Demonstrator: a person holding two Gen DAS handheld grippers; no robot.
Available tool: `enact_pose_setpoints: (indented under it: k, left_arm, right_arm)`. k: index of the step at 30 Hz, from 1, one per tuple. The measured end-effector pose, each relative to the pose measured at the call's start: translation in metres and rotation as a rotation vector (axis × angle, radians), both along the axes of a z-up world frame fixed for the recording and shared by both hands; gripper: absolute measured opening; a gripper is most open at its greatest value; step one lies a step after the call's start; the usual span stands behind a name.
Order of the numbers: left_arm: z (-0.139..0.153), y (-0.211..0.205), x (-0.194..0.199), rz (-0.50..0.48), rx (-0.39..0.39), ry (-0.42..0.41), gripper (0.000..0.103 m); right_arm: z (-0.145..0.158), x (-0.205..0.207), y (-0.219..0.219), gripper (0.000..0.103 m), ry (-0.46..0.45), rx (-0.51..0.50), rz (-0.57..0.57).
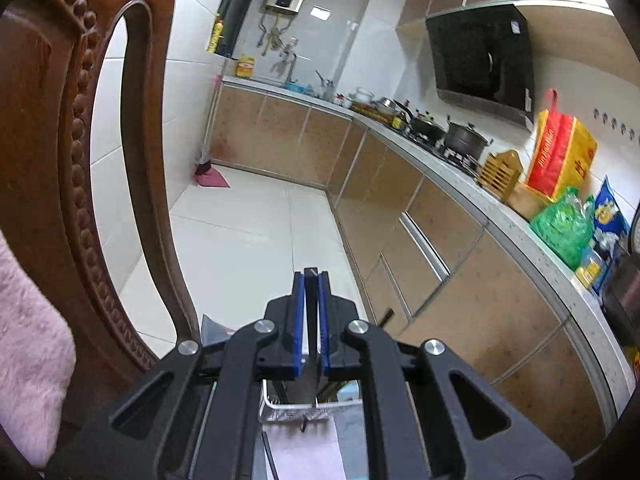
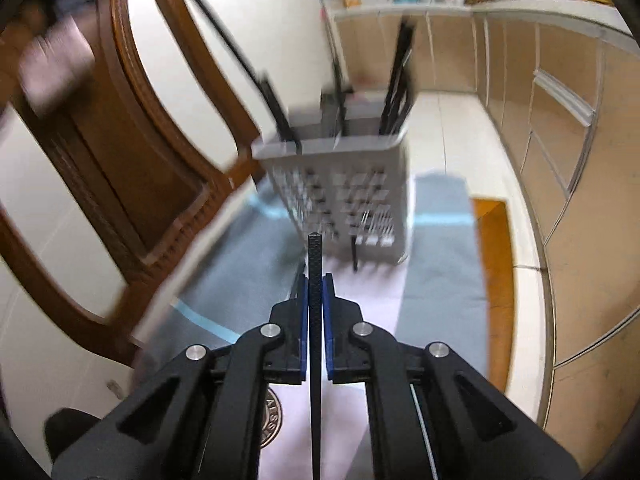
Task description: Organize utensils
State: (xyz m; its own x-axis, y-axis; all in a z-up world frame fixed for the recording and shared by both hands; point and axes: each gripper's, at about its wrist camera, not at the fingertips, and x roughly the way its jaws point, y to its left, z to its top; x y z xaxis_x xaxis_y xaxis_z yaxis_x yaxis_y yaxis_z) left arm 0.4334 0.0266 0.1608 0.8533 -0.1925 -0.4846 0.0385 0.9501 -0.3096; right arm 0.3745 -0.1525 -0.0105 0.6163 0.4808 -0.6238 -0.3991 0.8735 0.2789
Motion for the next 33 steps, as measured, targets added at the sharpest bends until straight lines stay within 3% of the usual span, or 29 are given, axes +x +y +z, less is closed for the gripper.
enact_pose_setpoints:
  k: [7, 14, 21, 27, 33]
  left_arm:
    - [-0.008, 0.010, 0.023, 0.021, -0.054, 0.014, 0.007]
    - [-0.002, 0.007, 0.034, 0.015, -0.053, 0.017, 0.007]
    - [-0.019, 0.003, 0.043, 0.020, -0.026, 0.034, 0.007]
    - [-0.052, -0.007, 0.051, 0.017, 0.036, 0.055, 0.007]
    - [-0.100, -0.023, 0.063, -0.011, 0.074, 0.111, 0.007]
  right_arm:
    - [0.072, -0.013, -0.032, 0.007, -0.138, 0.108, -0.043]
    - [0.135, 0.013, -0.018, 0.007, -0.272, 0.120, -0.060]
    - [0.187, 0.049, -0.002, 0.007, -0.388, 0.061, -0.105]
    - [0.173, 0.086, 0.008, 0.007, -0.381, 0.001, -0.146]
    - [0.108, 0.125, 0.016, 0.007, -0.261, -0.022, -0.167]
